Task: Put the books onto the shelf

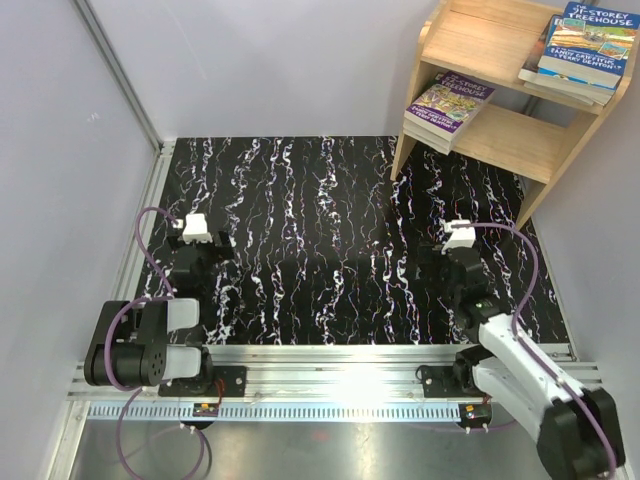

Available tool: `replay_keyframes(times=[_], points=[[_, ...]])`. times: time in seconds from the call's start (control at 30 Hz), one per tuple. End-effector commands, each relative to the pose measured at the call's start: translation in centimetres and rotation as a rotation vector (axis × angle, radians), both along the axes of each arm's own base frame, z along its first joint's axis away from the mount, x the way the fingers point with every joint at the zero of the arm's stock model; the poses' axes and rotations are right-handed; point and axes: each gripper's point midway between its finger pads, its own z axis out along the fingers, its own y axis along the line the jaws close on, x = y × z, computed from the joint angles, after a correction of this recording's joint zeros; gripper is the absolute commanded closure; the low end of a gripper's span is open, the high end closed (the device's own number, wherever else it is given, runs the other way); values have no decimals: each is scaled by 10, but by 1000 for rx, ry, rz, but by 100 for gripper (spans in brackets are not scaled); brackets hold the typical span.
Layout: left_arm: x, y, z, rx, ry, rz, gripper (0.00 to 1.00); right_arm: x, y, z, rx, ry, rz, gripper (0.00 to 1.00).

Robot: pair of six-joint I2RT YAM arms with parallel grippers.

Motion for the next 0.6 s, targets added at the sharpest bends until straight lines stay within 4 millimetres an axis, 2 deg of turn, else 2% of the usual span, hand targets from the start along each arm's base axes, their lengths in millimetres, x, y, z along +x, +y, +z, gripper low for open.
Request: replay_keyframes(times=[0.0, 0.03, 0.07, 0.1, 0.13, 0.17, 0.2, 0.3, 0.37, 0.4, 0.43, 0.47, 0.5, 0.53, 0.57], points=[[11, 5, 28, 9, -103, 20, 1, 40, -15, 26, -83, -244, 41, 0], [12, 5, 29, 9, -107, 20, 1, 45, -16, 26, -66, -270, 62, 0], [12, 5, 29, 9, -106, 20, 1, 57, -33, 28, -46, -309, -4, 0], [11, 5, 29, 8, -105, 20, 1, 60, -39, 21, -48, -316, -15, 0], [11, 5, 29, 9, -106, 20, 1, 70, -35, 27, -46, -372, 20, 0], [11, 5, 28, 9, -104, 20, 1, 76, -44, 29, -58, -396, 17, 0], [12, 5, 29, 11, -106, 20, 1, 81, -43, 31, -22, -421, 20, 0], [12, 5, 29, 11, -107, 20, 1, 95, -66, 26, 8, -431, -119, 0], [12, 5, 29, 9, -106, 20, 1, 101, -75, 14, 4, -425, -139, 0], [12, 5, 29, 9, -106, 20, 1, 104, -75, 12, 6, -422, -129, 0], [12, 5, 29, 9, -106, 20, 1, 107, -68, -1, 8, -389, -79, 0], [11, 5, 29, 9, -106, 20, 1, 111, -62, -3, 7, -381, -34, 0], [11, 5, 28, 9, -104, 20, 1, 121, -61, 4, -4, -380, -15, 0], [12, 5, 29, 9, -106, 20, 1, 123, -64, -8, 4, -321, -34, 0], [12, 5, 29, 9, -104, 18, 1, 126, -69, -7, 13, -320, -64, 0]])
